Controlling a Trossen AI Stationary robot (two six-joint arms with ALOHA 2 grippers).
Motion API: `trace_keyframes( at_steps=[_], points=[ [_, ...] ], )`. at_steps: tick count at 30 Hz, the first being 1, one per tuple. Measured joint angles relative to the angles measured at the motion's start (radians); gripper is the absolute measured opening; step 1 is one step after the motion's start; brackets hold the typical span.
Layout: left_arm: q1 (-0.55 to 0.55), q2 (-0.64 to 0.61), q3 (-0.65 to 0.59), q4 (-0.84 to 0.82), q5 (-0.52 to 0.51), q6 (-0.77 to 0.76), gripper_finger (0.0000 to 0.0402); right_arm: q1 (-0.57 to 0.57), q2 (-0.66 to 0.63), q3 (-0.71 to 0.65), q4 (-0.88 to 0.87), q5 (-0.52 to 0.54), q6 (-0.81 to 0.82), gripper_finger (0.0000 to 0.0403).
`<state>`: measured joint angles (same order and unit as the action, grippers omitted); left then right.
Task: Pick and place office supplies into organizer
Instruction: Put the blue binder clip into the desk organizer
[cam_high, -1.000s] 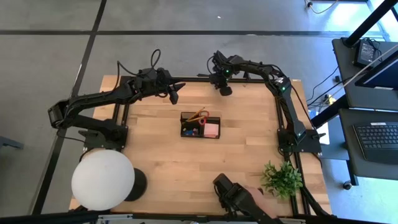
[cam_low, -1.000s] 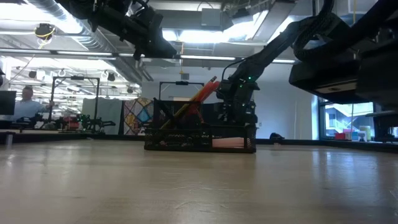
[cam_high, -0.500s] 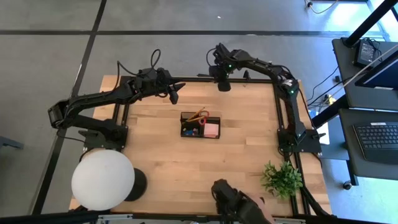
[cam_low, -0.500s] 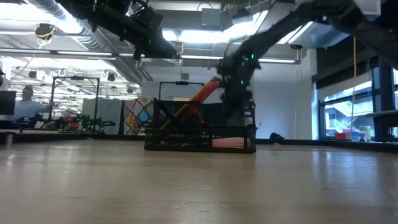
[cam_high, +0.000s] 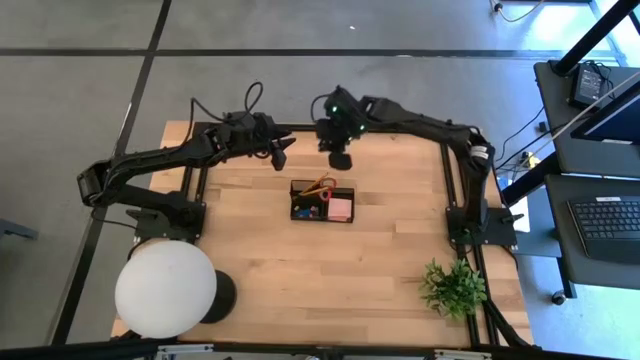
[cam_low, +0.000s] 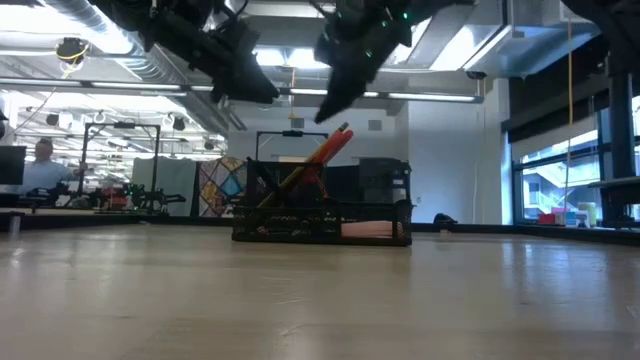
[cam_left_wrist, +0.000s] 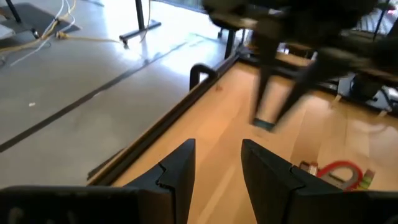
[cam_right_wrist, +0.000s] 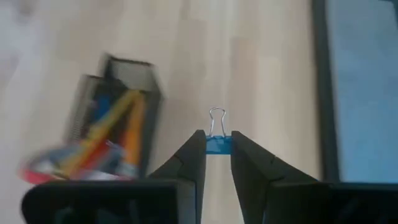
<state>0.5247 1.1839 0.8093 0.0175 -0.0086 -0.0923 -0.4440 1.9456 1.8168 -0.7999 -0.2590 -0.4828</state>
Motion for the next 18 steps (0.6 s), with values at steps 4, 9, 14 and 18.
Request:
trace_keyframes(
  at_steps=[4, 9, 14, 18],
  points=[
    [0.000, 0.000, 0.000, -0.047, 0.000, -0.001, 0.0125, 0.092, -0.010, 0.000, 0.015, 0.004, 0.037, 0.0067],
    [0.001, 0.000, 0.000, -0.087, -0.002, 0.000, 0.0125, 0.206, -0.010, 0.000, 0.016, 0.093, 0.086, 0.0067],
    [0.002, 0.000, 0.000, -0.087, -0.071, 0.016, 0.0125, 0.298, -0.010, 0.000, 0.044, 0.212, 0.160, 0.0067],
    [0.002, 0.000, 0.000, -0.086, -0.128, 0.044, 0.0125, 0.343, -0.008, 0.000, 0.089, 0.256, 0.291, 0.0067]
  ],
)
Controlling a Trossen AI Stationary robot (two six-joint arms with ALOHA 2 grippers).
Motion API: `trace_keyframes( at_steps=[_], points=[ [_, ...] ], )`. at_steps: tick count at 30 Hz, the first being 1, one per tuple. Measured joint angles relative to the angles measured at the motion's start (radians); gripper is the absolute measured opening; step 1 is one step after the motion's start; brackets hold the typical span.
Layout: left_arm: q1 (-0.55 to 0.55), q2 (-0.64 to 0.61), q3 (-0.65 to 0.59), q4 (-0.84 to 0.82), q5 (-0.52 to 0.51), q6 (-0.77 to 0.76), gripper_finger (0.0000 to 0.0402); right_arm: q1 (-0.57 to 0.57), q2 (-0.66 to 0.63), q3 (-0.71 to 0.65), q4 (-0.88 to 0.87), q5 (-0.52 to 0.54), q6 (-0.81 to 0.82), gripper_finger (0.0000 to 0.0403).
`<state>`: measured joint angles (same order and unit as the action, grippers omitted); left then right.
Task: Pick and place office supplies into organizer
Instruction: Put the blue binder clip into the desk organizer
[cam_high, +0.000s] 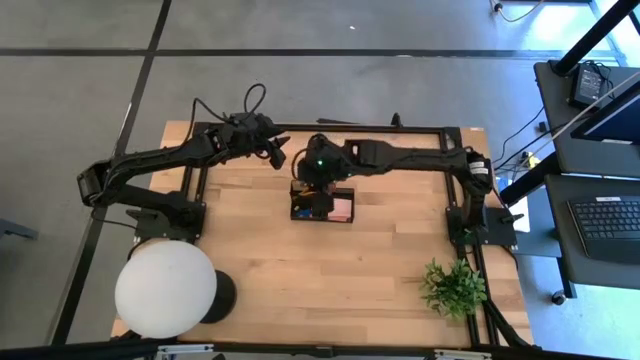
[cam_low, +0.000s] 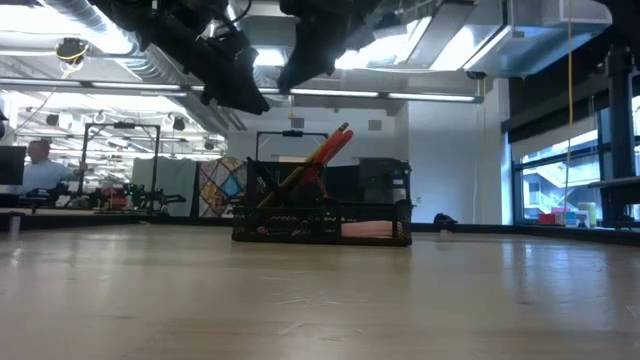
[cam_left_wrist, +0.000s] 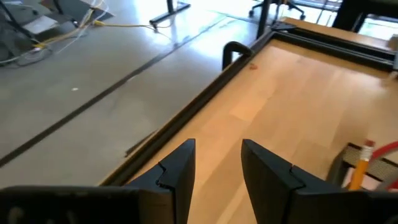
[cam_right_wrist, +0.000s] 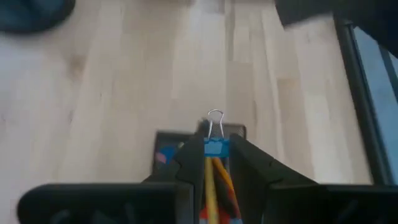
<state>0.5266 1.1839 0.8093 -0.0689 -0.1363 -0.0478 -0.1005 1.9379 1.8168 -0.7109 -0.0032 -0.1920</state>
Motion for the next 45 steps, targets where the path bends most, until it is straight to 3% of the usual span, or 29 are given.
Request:
trace_keyframes(
  at_steps=[11, 18, 28, 45],
  points=[
    [-0.002, 0.000, 0.000, -0.020, -0.004, -0.026, 0.0125, 0.093, 0.020, -0.133, 0.112, 0.178, 0.189, 0.0067],
    [-0.002, 0.000, 0.000, -0.022, -0.004, -0.019, 0.0125, 0.101, 0.020, -0.260, 0.252, 0.181, 0.318, 0.0067],
    [-0.002, 0.000, 0.000, -0.035, -0.004, -0.017, 0.0125, 0.101, 0.018, -0.419, 0.420, 0.186, 0.373, 0.0067],
    [-0.002, 0.000, 0.000, -0.040, 0.000, -0.017, 0.0125, 0.101, 0.017, -0.435, 0.454, 0.181, 0.367, 0.0067]
  ],
)
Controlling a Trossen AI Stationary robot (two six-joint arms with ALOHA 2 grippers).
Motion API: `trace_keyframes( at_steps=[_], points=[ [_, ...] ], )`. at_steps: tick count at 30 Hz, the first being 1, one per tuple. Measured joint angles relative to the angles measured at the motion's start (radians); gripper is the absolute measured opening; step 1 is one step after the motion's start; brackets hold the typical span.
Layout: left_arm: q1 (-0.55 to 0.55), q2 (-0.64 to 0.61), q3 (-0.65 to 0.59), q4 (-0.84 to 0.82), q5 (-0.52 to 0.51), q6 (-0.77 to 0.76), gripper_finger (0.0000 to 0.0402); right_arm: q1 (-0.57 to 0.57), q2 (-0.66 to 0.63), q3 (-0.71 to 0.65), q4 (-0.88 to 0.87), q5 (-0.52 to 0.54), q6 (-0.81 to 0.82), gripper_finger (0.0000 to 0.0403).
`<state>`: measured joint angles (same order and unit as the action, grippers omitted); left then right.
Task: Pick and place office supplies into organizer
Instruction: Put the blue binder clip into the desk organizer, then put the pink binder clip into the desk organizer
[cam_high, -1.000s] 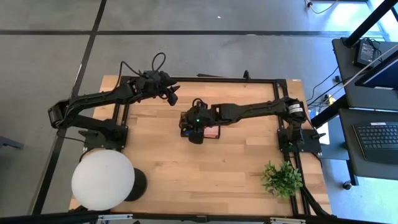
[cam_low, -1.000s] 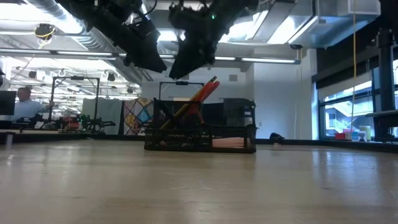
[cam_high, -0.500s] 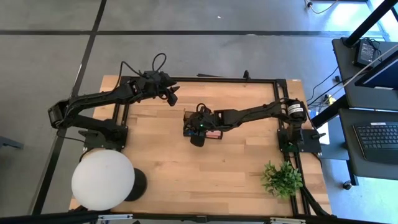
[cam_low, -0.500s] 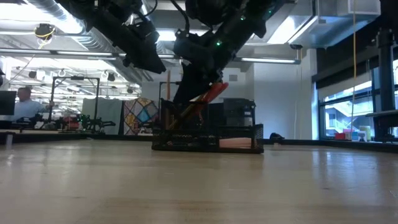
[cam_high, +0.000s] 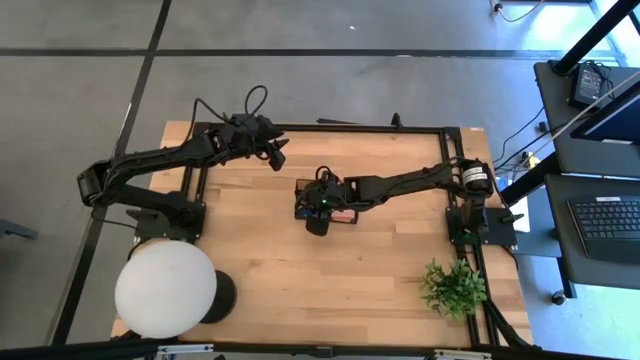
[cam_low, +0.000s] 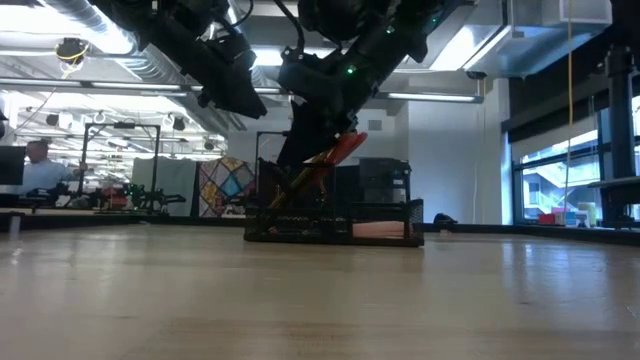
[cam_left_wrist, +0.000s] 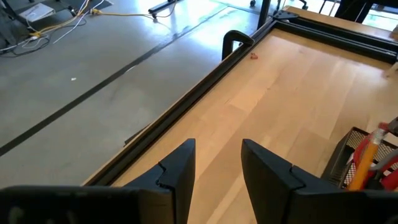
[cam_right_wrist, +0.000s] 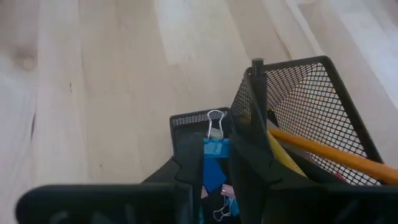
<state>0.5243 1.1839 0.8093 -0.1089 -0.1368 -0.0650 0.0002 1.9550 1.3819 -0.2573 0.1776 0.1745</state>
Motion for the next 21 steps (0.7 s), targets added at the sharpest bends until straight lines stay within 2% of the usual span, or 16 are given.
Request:
trace_keyframes(
  at_steps=[16, 21],
  points=[
    [0.000, 0.000, 0.000, 0.000, 0.000, 0.000, 0.0125, -0.001, 0.003, -0.002, 0.000, -0.006, 0.004, 0.0115],
    [0.000, 0.000, 0.000, 0.000, 0.000, 0.000, 0.0125, -0.002, 0.003, 0.007, -0.007, -0.005, 0.010, 0.0119]
  ],
)
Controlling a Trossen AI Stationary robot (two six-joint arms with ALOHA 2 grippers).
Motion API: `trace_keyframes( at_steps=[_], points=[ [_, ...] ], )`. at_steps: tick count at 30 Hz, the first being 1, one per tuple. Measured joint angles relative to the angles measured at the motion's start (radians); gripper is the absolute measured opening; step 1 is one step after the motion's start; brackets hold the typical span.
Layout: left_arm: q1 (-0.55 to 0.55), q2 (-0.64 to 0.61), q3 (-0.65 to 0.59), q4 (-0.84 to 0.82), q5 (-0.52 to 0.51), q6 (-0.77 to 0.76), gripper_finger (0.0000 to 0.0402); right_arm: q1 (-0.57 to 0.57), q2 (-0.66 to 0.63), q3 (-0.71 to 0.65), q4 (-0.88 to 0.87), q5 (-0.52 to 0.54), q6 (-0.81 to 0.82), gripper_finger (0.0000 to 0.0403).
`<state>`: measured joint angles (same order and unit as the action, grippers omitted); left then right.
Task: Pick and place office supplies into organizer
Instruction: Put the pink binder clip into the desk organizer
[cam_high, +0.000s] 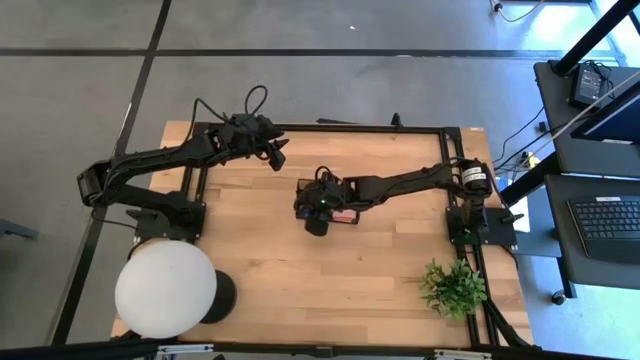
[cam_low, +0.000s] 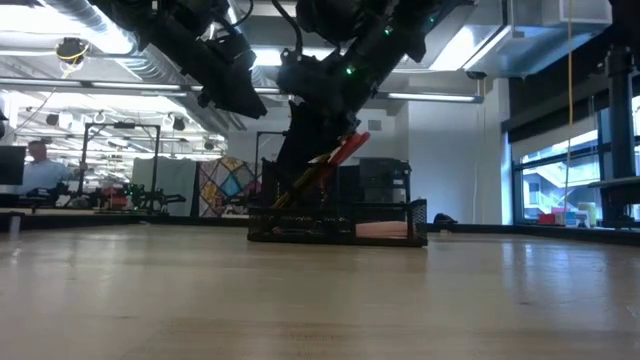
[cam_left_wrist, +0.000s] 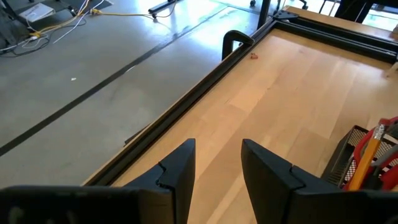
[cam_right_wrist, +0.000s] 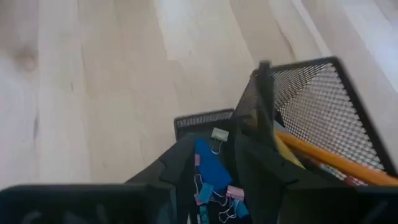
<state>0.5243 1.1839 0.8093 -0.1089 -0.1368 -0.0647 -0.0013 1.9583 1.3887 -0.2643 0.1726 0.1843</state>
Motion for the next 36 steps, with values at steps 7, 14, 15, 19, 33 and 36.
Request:
trace_keyframes(
  at_steps=[7, 14, 15, 19, 33, 36],
  points=[
    [0.000, 0.000, 0.000, -0.001, 0.000, 0.000, 0.0125, -0.021, -0.012, 0.229, -0.291, -0.017, 0.047, 0.0119],
    [0.000, 0.000, 0.000, -0.011, 0.000, 0.000, 0.0125, -0.077, -0.018, 0.560, -0.783, -0.087, -0.124, 0.0119],
    [0.000, 0.000, 0.000, -0.017, 0.000, 0.000, 0.0125, -0.090, -0.023, 0.593, -0.837, -0.088, -0.147, 0.0119],
    [0.000, 0.000, 0.000, -0.048, 0.000, 0.000, 0.0125, -0.159, -0.079, 0.653, -0.929, -0.083, -0.233, 0.0119],
    [0.002, 0.000, 0.000, -0.050, -0.003, 0.027, 0.0125, -0.534, -0.204, 0.637, -1.125, -0.097, -0.604, 0.0137],
    [0.002, 0.000, 0.000, -0.047, -0.003, 0.026, 0.0125, -0.627, -0.202, 0.581, -1.104, -0.139, -0.702, 0.0169]
  ],
)
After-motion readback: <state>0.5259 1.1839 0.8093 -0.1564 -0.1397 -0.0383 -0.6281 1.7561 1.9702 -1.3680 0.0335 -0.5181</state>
